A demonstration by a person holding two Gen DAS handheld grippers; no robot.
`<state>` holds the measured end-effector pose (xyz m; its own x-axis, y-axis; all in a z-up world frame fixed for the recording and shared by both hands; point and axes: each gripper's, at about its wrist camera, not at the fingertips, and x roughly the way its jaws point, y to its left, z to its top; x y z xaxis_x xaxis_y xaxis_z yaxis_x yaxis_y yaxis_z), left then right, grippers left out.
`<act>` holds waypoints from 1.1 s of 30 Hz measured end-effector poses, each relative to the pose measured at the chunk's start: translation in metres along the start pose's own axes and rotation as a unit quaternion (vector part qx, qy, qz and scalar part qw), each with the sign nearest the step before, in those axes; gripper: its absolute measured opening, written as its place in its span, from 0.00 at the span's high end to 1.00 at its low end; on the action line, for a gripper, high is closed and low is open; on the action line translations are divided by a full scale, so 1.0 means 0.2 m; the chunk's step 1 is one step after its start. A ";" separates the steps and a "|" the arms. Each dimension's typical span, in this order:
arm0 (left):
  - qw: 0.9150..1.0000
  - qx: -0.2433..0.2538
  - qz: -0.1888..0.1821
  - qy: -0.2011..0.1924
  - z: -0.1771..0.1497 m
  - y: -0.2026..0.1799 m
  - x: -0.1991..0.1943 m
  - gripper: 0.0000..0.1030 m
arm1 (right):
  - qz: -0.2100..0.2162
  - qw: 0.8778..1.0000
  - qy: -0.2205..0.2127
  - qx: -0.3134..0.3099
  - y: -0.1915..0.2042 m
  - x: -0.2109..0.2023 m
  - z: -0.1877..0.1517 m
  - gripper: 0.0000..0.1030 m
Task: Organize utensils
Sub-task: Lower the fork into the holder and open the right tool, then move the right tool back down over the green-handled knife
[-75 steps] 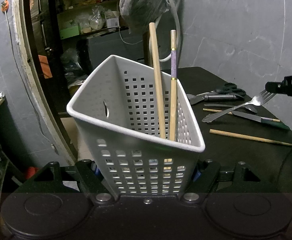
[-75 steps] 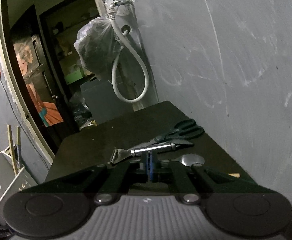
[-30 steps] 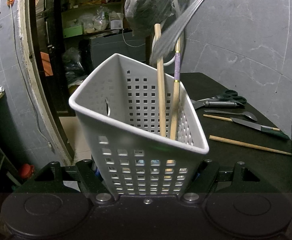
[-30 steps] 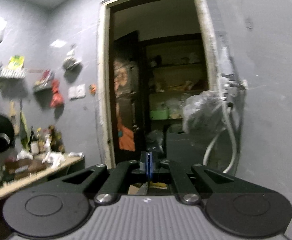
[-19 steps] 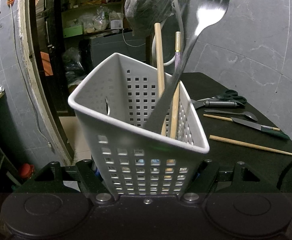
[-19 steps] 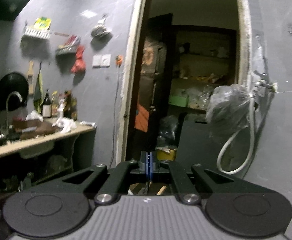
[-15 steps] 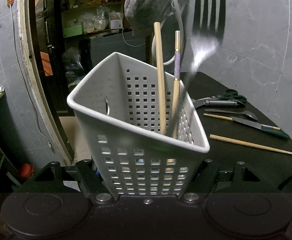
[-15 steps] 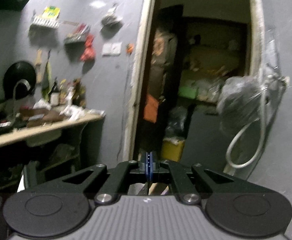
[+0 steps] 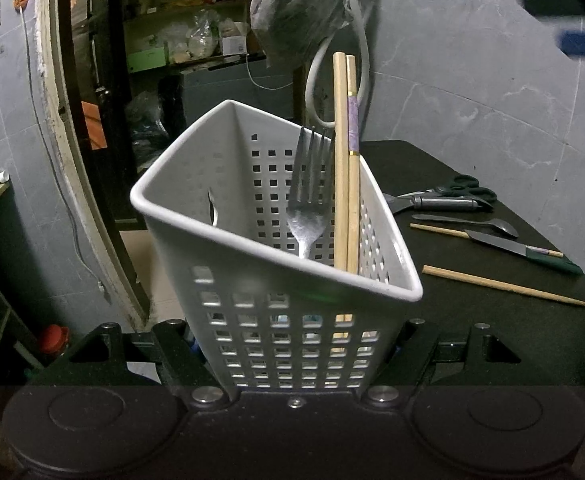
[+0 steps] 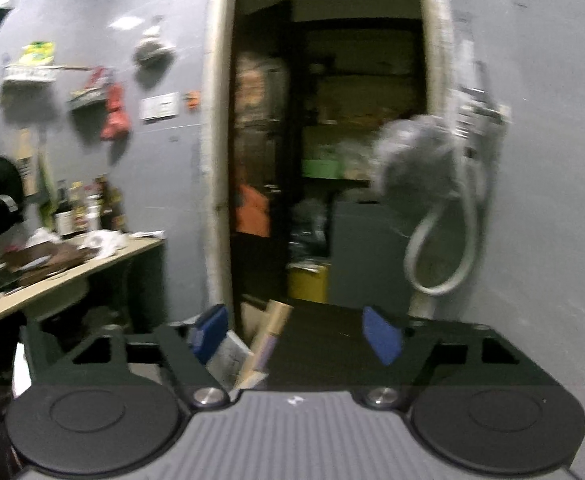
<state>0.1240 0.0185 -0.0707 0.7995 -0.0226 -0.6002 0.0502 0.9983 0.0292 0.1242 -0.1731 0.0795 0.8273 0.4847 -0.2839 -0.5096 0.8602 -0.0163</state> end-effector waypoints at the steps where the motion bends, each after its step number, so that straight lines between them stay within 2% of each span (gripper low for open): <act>1: 1.000 0.001 0.000 0.000 0.00 0.00 0.00 0.26 | -0.013 1.000 0.004 0.006 -0.04 -0.02 -0.02 0.13; 5: 1.000 0.002 -0.001 0.001 0.00 0.00 0.00 0.26 | -0.061 0.997 0.032 0.029 -0.17 -0.07 -0.11 0.05; 8: 1.000 0.003 -0.001 0.002 0.00 0.00 0.00 0.26 | -0.089 0.993 0.063 0.041 -0.23 -0.10 -0.19 0.04; 15: 1.000 0.001 0.001 0.007 0.01 0.00 0.00 0.26 | -0.124 0.983 0.127 0.054 -0.30 -0.09 -0.35 0.00; 21: 1.000 -0.002 0.003 0.011 0.01 0.00 -0.01 0.26 | -0.140 0.970 0.182 0.085 -0.36 -0.04 -0.49 0.00; 33: 1.000 -0.009 0.018 0.015 0.01 -0.04 -0.02 0.26 | -0.124 0.959 0.227 0.115 -0.48 0.11 -0.62 0.00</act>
<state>0.1214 0.0101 -0.0661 0.7828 0.0155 -0.6221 0.0106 0.9992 0.0382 0.1610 -0.2647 -0.0443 0.7019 0.1867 -0.6874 -0.2015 0.9777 0.0599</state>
